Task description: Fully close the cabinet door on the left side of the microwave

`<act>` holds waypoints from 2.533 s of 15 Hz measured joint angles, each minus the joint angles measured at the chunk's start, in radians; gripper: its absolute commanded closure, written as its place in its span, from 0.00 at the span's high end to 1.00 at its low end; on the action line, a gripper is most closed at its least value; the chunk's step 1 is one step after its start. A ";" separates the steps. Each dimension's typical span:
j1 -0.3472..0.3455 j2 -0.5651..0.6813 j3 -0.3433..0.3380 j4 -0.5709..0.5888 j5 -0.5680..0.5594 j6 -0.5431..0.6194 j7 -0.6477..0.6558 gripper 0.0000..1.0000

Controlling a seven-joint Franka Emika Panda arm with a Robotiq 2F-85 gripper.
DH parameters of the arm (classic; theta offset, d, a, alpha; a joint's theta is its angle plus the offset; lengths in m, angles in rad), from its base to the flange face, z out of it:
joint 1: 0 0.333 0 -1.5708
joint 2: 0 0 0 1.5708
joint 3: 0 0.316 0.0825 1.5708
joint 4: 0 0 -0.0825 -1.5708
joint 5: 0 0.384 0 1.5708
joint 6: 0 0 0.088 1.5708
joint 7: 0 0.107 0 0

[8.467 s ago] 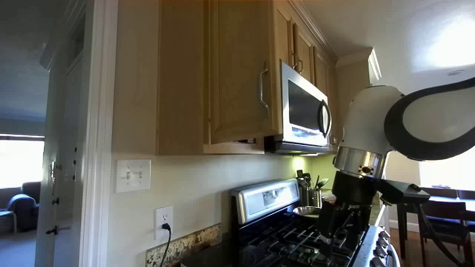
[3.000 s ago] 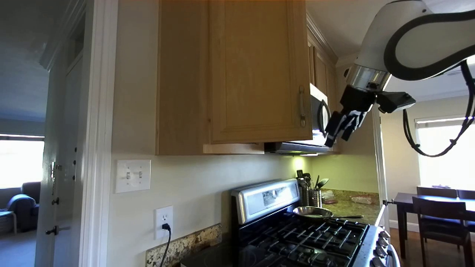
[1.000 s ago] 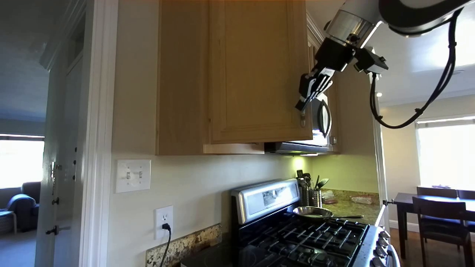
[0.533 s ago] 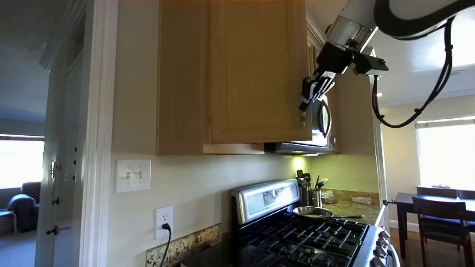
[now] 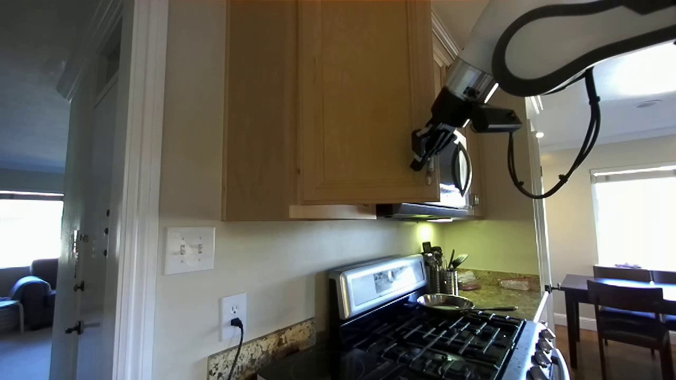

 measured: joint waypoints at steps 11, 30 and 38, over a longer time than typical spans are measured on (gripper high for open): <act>-0.049 0.310 0.000 0.164 -0.084 0.106 0.101 0.06; 0.138 0.306 -0.036 0.062 0.070 -0.028 0.022 0.32; 0.197 0.161 -0.093 -0.162 0.317 -0.304 -0.053 0.82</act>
